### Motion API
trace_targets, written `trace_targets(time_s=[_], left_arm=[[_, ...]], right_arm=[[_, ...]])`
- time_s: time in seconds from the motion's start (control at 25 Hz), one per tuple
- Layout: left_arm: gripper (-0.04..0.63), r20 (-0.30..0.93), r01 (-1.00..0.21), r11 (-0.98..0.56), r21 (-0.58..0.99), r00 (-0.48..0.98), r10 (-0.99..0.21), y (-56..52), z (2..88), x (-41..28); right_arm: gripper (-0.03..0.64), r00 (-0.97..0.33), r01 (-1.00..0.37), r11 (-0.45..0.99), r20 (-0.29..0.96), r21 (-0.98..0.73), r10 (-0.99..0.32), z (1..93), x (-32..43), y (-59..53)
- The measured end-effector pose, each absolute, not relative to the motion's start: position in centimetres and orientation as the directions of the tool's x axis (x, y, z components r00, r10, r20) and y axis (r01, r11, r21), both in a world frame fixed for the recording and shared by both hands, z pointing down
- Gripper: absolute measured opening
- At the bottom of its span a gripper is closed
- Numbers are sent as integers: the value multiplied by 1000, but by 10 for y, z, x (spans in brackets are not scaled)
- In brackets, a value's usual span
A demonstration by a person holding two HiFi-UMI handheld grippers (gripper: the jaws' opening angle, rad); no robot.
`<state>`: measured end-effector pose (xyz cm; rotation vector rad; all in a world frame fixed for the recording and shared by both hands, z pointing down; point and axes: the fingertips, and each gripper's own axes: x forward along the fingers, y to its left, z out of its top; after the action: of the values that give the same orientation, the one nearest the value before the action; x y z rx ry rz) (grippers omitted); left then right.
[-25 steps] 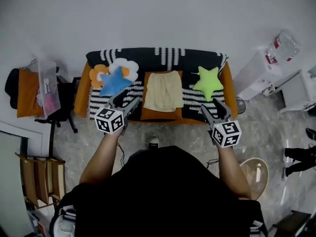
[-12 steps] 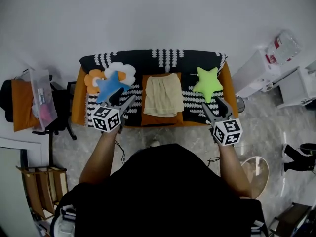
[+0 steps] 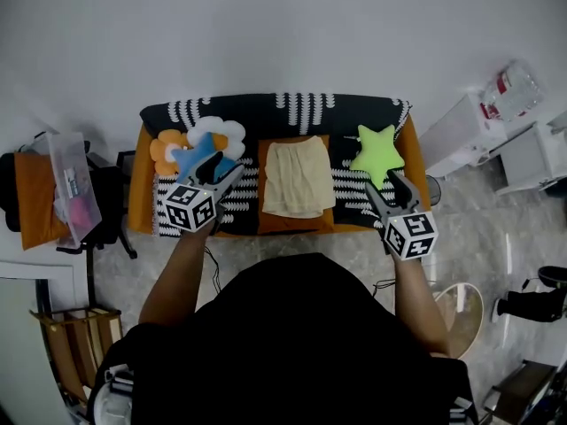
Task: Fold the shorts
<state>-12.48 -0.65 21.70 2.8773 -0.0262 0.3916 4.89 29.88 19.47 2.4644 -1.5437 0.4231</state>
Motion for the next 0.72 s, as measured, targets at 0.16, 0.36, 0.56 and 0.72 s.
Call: trace_targets(time_s=[0.16, 0.36, 0.56, 0.72], left_arm=[[293, 270, -38, -970, 239, 963, 28, -24, 223, -121], [293, 261, -39, -970, 238, 965, 25, -43, 223, -118], [293, 251, -32, -970, 239, 968, 30, -47, 222, -116], [293, 251, -22, -971, 238, 967, 40, -46, 222, -114]], right_arm=[[262, 419, -897, -442, 349, 16, -838, 198, 53, 281], [262, 411, -900, -436, 359, 16, -838, 203, 50, 264], [262, 410, -902, -430, 355, 23, -840, 199, 52, 253], [262, 409, -904, -425, 351, 33, -842, 198, 56, 251]])
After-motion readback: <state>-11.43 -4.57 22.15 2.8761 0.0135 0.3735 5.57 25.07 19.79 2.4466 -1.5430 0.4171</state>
